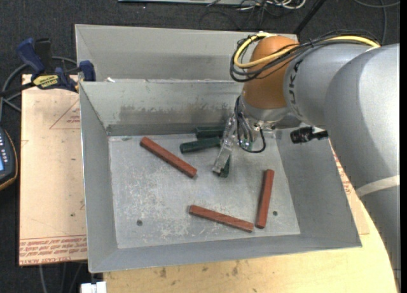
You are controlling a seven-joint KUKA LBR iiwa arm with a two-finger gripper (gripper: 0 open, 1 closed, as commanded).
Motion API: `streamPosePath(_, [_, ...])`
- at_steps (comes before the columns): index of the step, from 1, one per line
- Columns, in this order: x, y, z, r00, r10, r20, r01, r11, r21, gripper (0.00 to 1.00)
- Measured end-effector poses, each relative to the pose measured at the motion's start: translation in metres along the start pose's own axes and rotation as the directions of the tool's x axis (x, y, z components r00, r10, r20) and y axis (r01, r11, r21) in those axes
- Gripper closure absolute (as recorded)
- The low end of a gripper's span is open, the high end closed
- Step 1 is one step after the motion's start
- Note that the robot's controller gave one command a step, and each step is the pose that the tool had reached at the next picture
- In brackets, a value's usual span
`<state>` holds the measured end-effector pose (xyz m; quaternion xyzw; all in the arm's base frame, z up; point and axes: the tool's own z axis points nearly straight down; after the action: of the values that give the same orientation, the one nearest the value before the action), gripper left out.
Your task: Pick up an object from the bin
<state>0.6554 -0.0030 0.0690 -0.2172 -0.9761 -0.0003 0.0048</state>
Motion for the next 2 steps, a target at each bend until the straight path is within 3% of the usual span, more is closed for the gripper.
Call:
streamPosePath(1, [-0.0031, 0.0011, -0.0038, 1.0, 0.001, 0.015, -0.001, 1.0, -0.005, 1.0])
streamPosePath(2, [-0.0031, 0.0011, -0.0038, 1.0, 0.001, 0.015, -0.001, 1.0, -0.005, 1.0])
